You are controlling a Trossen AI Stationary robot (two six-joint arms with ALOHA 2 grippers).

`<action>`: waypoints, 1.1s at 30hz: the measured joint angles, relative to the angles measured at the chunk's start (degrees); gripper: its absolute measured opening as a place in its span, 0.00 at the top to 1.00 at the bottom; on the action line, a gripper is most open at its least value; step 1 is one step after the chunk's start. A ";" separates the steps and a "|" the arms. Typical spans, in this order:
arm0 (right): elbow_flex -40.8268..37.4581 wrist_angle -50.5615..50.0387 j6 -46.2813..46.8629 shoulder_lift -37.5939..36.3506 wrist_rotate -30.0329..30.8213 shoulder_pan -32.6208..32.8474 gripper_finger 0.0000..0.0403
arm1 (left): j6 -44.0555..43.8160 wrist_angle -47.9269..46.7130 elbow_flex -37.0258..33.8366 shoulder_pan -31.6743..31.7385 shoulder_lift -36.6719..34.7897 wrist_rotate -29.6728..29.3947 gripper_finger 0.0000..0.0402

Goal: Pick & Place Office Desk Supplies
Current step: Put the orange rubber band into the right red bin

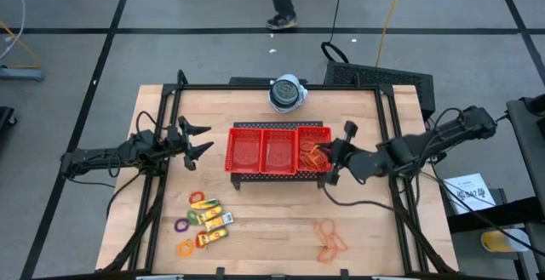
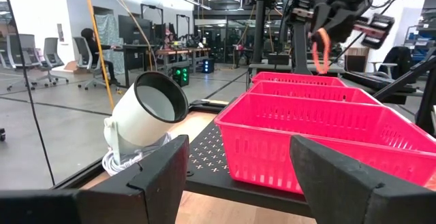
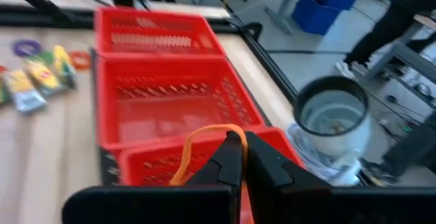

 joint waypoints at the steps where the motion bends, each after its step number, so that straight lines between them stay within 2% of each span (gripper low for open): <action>1: 0.00 -0.60 0.00 0.04 0.00 -0.60 1.00 | 0.01 0.01 0.00 -0.01 0.00 0.00 0.34; 19: 0.00 -2.29 0.36 0.15 0.00 -6.05 0.99 | 0.02 0.01 0.00 -0.01 0.00 0.00 0.34; 33: 0.00 -2.56 1.43 0.15 -0.18 -6.01 0.67 | 0.01 0.00 0.00 0.00 0.00 0.00 0.34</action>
